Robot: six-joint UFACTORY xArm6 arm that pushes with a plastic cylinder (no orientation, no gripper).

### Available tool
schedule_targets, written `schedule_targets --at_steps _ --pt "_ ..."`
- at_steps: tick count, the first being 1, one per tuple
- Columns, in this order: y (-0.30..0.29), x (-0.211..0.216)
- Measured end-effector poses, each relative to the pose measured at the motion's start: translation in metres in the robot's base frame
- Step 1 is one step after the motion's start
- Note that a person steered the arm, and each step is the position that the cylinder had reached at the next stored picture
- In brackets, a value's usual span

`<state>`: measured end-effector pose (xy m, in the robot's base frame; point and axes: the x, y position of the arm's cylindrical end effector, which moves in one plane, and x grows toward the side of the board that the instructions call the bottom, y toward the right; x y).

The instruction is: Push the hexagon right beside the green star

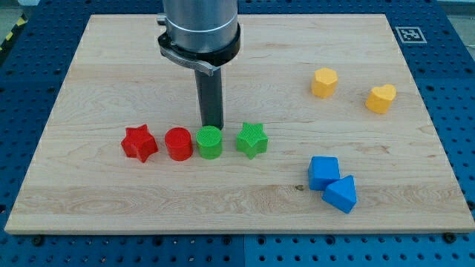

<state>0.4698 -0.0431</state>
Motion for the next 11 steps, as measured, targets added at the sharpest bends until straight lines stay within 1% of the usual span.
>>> schedule_targets --at_steps 1,2,3,4,5,6,7,8,9,11 --pt "0.001 -0.008" --pt "0.016 -0.041" --pt "0.035 -0.088" --pt "0.082 -0.131" --pt "0.157 -0.143" --pt "0.211 -0.132" --pt "0.211 -0.104" --pt "0.209 -0.096" --pt "0.202 -0.096" --pt "0.162 -0.096"
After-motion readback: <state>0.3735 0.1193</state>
